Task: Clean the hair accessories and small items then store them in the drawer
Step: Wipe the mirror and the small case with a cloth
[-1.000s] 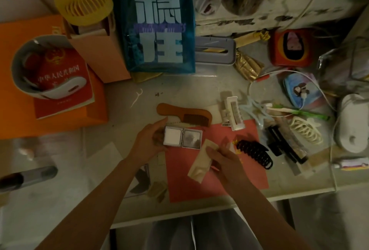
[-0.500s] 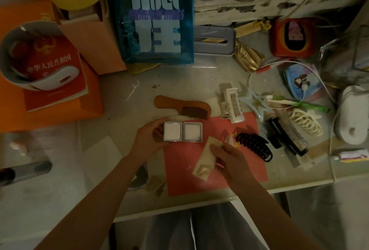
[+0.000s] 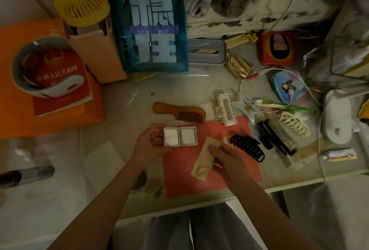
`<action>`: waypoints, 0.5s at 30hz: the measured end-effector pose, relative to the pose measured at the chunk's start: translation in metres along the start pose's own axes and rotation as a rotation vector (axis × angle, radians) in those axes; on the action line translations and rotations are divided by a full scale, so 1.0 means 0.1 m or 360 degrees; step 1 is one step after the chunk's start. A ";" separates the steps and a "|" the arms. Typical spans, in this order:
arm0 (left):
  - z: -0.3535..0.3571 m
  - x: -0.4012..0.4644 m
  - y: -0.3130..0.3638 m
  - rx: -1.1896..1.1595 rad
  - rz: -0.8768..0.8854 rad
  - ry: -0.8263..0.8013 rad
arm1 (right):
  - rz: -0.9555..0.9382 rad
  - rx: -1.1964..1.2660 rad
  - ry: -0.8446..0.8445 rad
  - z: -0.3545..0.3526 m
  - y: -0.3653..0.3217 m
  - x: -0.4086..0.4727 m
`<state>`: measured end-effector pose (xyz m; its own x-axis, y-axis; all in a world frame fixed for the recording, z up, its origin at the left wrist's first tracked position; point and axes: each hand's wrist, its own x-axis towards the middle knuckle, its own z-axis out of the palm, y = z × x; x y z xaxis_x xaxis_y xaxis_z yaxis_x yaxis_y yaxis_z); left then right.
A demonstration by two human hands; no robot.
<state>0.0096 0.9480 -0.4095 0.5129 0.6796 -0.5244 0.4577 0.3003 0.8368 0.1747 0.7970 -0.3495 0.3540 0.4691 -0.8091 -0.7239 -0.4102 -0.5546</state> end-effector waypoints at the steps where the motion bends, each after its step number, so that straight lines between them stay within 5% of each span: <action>1: 0.00 -0.02 0.03 -0.0002 0.0003 -0.0006 | -0.0006 0.0006 -0.0001 0.01 -0.02 -0.02; 15: -0.24 -0.55 0.76 -0.0178 0.0293 -0.0008 | -0.0207 0.0094 0.0039 0.04 -0.42 -0.40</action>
<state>-0.0012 0.9495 -0.3128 0.5842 0.7264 -0.3620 0.2727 0.2444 0.9305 0.1884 0.7986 -0.2930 0.4610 0.4955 -0.7361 -0.7045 -0.3000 -0.6432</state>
